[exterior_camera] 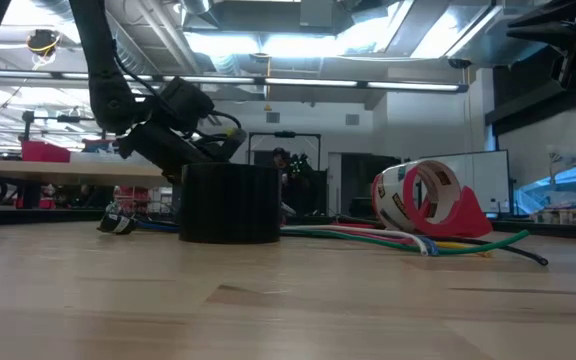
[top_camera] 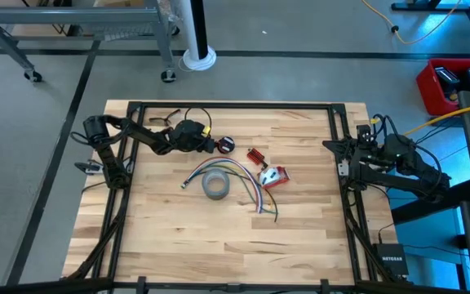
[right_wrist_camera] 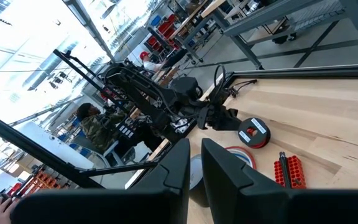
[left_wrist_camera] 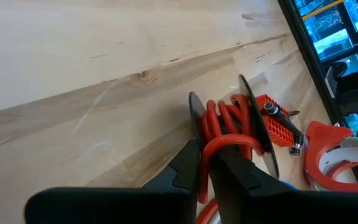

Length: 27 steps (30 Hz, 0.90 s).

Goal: Coil cords
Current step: Put the black spool on the table

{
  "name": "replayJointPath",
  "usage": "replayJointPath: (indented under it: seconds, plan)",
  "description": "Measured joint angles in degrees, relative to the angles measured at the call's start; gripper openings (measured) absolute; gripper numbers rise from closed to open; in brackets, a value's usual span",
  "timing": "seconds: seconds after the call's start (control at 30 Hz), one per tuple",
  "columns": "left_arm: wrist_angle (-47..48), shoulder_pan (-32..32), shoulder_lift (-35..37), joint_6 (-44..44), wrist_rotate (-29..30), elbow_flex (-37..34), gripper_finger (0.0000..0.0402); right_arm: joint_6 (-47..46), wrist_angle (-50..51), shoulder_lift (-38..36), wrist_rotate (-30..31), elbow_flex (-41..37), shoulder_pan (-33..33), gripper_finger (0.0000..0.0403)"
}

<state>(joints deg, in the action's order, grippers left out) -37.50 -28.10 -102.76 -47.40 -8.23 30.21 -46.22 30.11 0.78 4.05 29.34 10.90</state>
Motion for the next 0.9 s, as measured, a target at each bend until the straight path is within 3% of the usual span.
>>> replayJointPath:
  seconds: [0.2, 0.53, 0.9]
  plan:
    - [0.1, 0.0, 0.0, 0.7, -0.2, -0.1, 0.004, 0.0, 0.0, 0.0, 0.0, 0.0, 0.0, 0.0044]
    - [4.7, 1.4, 0.1, 11.4, -0.4, -0.1, 0.0053, 0.0, 0.0, 0.0, 0.0, 0.0, 0.0, 0.0044]
    - [6.0, 2.7, 0.1, 16.2, -0.6, -0.2, 0.0054, 0.0, 0.0, 0.0, 0.0, 0.0, 0.0, 0.0044]
